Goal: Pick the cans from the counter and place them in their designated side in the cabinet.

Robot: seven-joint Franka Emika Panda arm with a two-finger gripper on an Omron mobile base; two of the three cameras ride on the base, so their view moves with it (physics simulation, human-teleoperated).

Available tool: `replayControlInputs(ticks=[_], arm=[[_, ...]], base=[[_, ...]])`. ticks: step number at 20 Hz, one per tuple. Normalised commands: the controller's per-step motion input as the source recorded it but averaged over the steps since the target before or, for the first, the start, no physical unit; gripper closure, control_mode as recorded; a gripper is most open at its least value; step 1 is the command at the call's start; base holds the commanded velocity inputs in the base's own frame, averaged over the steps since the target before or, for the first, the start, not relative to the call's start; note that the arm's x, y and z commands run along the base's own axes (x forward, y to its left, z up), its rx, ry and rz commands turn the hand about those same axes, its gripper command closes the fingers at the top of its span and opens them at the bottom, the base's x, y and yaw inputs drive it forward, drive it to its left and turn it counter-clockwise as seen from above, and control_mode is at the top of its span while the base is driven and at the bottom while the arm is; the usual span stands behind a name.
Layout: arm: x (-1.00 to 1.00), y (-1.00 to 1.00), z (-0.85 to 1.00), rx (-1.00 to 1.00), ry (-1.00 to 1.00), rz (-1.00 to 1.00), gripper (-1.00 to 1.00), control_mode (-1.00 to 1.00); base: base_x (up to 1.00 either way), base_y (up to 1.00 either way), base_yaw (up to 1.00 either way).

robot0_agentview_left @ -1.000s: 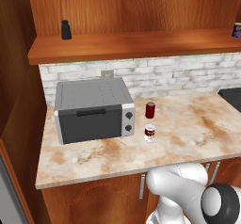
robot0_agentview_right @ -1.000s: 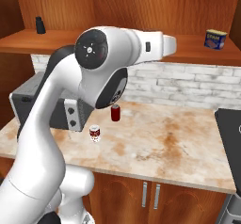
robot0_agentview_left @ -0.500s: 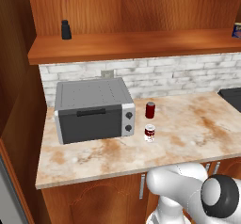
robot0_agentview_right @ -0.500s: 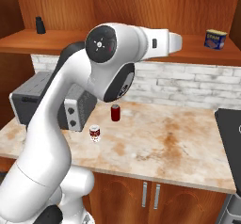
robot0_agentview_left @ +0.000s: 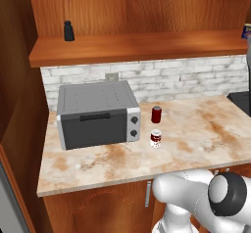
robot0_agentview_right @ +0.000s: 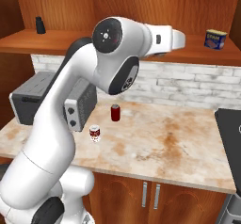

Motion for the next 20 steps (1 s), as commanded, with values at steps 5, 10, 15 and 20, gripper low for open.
replayControlInputs(ticks=[5,10,15,20], arm=[[0.13,-0.11,-0.09,0.0,0.06,-0.01,1.0,-1.0],[0.12,-0.1,-0.14,0.0,0.05,-0.01,1.0,-1.0],[0.16,-0.09,-0.1,0.0,0.03,0.0,1.0,-1.0],[0.22,-0.08,-0.01,0.0,0.0,0.0,1.0,-1.0]], base=[[0.0,0.0,0.0],[0.0,0.0,0.0],[0.0,0.0,0.0],[0.0,0.0,0.0]])
